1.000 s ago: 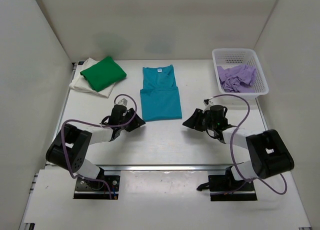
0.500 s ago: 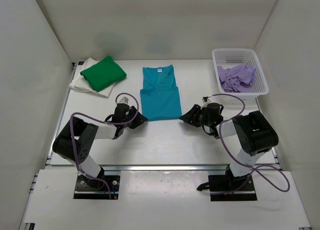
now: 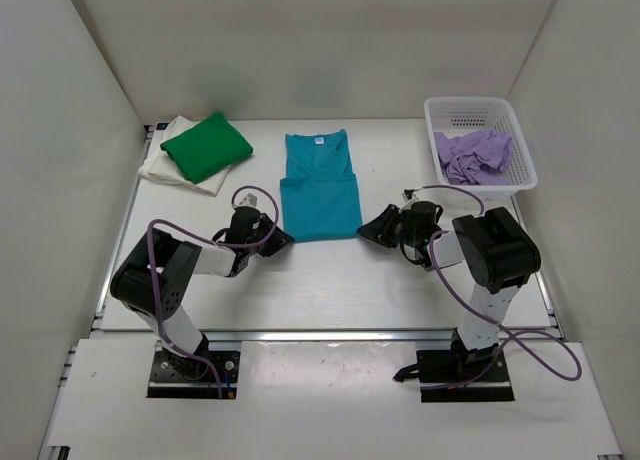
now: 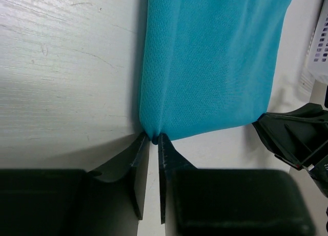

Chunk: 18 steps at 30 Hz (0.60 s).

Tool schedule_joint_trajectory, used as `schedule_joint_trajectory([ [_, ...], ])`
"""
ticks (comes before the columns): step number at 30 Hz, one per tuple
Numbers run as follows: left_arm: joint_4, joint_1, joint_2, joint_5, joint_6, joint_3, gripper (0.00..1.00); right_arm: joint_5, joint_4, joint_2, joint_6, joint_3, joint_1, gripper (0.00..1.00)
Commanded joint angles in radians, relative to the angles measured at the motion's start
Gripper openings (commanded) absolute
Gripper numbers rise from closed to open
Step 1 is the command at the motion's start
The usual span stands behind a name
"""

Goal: Fold and stack the t-shirts
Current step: Grab one side of the 2/3 rectangular tshirt with both arms

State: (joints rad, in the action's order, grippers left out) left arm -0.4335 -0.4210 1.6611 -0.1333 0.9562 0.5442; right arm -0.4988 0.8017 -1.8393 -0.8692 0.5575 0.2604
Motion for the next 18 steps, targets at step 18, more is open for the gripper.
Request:
schedule_joint_trajectory([
  [18,0.338,-0.036,-0.181,0.029,-0.177,-0.032,0.00,0.032,-0.062,0.216,0.030,-0.188,0.069,0.00],
])
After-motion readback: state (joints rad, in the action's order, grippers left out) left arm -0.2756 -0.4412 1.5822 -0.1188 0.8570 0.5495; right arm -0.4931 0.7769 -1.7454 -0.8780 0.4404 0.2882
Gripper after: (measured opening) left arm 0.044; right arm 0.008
